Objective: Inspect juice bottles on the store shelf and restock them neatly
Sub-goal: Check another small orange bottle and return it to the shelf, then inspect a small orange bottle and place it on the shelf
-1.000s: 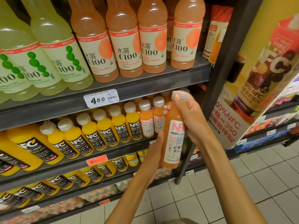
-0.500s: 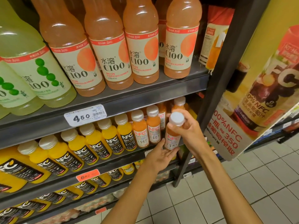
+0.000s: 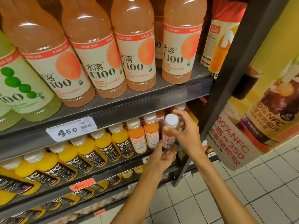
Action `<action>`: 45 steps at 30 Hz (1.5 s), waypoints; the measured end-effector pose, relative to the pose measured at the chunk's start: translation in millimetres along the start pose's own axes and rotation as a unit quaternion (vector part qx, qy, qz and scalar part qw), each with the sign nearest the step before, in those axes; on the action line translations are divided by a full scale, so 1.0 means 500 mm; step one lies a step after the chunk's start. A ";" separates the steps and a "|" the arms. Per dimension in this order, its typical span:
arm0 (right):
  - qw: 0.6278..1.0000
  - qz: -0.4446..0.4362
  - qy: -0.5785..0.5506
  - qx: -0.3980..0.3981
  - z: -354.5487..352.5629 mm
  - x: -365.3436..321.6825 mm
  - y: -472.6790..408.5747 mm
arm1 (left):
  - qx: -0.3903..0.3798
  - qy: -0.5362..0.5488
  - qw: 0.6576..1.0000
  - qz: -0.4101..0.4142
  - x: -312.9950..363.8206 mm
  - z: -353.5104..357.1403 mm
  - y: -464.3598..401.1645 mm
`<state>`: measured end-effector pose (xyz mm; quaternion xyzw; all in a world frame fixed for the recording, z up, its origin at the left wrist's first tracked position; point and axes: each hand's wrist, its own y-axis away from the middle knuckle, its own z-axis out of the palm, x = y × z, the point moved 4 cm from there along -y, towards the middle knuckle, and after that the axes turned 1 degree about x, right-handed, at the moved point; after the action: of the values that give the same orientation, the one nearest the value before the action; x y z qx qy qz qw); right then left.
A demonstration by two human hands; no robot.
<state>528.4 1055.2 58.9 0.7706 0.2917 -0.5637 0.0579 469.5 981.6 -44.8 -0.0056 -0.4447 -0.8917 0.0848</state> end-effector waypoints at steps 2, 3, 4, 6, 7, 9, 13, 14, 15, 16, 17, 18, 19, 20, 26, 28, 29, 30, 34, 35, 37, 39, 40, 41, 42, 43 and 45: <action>0.998 -0.017 0.042 0.042 0.002 -0.004 -0.002 | 0.000 0.008 1.000 0.000 -0.002 0.001 -0.003; 0.996 -0.031 0.061 0.055 0.005 -0.007 -0.004 | 0.003 0.020 1.000 0.002 -0.001 0.002 -0.005; 0.994 -0.046 0.077 0.061 0.008 -0.010 -0.006 | 0.003 0.035 0.999 0.004 -0.001 0.003 -0.007; 0.989 -0.073 0.112 0.063 0.014 -0.017 -0.012 | -0.001 0.055 0.998 0.011 -0.002 0.004 -0.008; 0.985 -0.081 0.141 0.064 0.015 -0.020 -0.015 | -0.007 0.061 0.998 0.013 -0.005 0.004 -0.007; 0.973 -0.090 0.203 0.066 0.014 -0.022 -0.020 | -0.017 0.071 0.997 0.019 -0.012 0.003 -0.007; 0.978 -0.085 0.185 0.034 0.005 -0.015 -0.029 | -0.020 0.076 0.996 0.030 -0.012 0.005 -0.007; 0.982 -0.085 0.161 0.045 -0.001 -0.015 -0.030 | -0.023 0.072 0.997 0.034 -0.011 0.007 -0.006; 0.983 -0.092 0.141 0.069 -0.008 -0.017 -0.030 | -0.025 0.067 0.997 0.039 -0.009 0.009 -0.006; 0.980 -0.103 0.137 0.099 -0.015 -0.020 -0.030 | -0.024 0.061 0.997 0.044 -0.009 0.011 -0.007; 0.974 -0.110 0.153 0.126 -0.021 -0.023 -0.030 | -0.024 0.053 0.997 0.047 -0.008 0.012 -0.010; 0.967 -0.110 0.182 0.141 -0.024 -0.025 -0.032 | -0.024 0.042 0.998 0.047 -0.008 0.012 -0.011; 0.961 -0.105 0.215 0.138 -0.024 -0.025 -0.036 | -0.026 0.028 0.998 0.046 -0.008 0.011 -0.011; 0.955 -0.099 0.255 0.118 -0.021 -0.024 -0.042 | -0.028 0.015 0.998 0.046 -0.007 0.010 -0.010; 0.924 -0.067 0.374 0.051 -0.009 -0.019 -0.047 | -0.021 -0.187 0.977 0.097 -0.003 -0.007 0.014; 0.917 -0.066 0.384 0.089 -0.015 -0.027 -0.038 | -0.016 -0.300 0.944 0.138 0.001 -0.016 0.018; 0.913 -0.068 0.388 0.109 -0.018 -0.032 -0.032 | -0.013 -0.339 0.926 0.163 0.004 -0.020 0.020; 0.911 -0.067 0.388 0.122 -0.020 -0.037 -0.027 | -0.011 -0.365 0.912 0.186 0.008 -0.023 0.023; 0.910 -0.041 0.398 0.110 -0.030 -0.038 -0.002 | -0.030 -0.426 0.877 0.222 0.009 -0.013 0.047; 0.910 -0.045 0.398 0.108 -0.036 -0.041 0.008 | -0.040 -0.442 0.866 0.229 0.006 -0.010 0.055; 0.916 -0.062 0.381 0.111 -0.051 -0.055 0.031 | -0.058 -0.475 0.842 0.252 0.001 -0.005 0.071; 0.927 -0.093 0.342 0.123 -0.067 -0.083 0.051 | -0.078 -0.497 0.818 0.280 -0.002 -0.009 0.082; 0.933 -0.109 0.318 0.131 -0.075 -0.100 0.059 | -0.087 -0.499 0.813 0.286 -0.005 -0.013 0.088; 0.937 -0.123 0.296 0.138 -0.084 -0.119 0.066 | -0.093 -0.494 0.816 0.287 -0.008 -0.016 0.092; 0.941 -0.133 0.275 0.143 -0.093 -0.135 0.072 | -0.101 -0.485 0.822 0.282 -0.012 -0.019 0.096; 0.947 -0.137 0.251 0.146 -0.102 -0.148 0.078 | -0.111 -0.474 0.827 0.281 -0.016 -0.018 0.105; 0.963 -0.133 0.187 0.139 -0.117 -0.165 0.091 | -0.128 -0.443 0.841 0.284 -0.019 -0.016 0.127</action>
<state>584.5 1010.7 143.3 0.8170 0.3154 -0.4477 -0.1808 489.3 939.2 -0.2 -0.5366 -0.2954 -0.7802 0.1270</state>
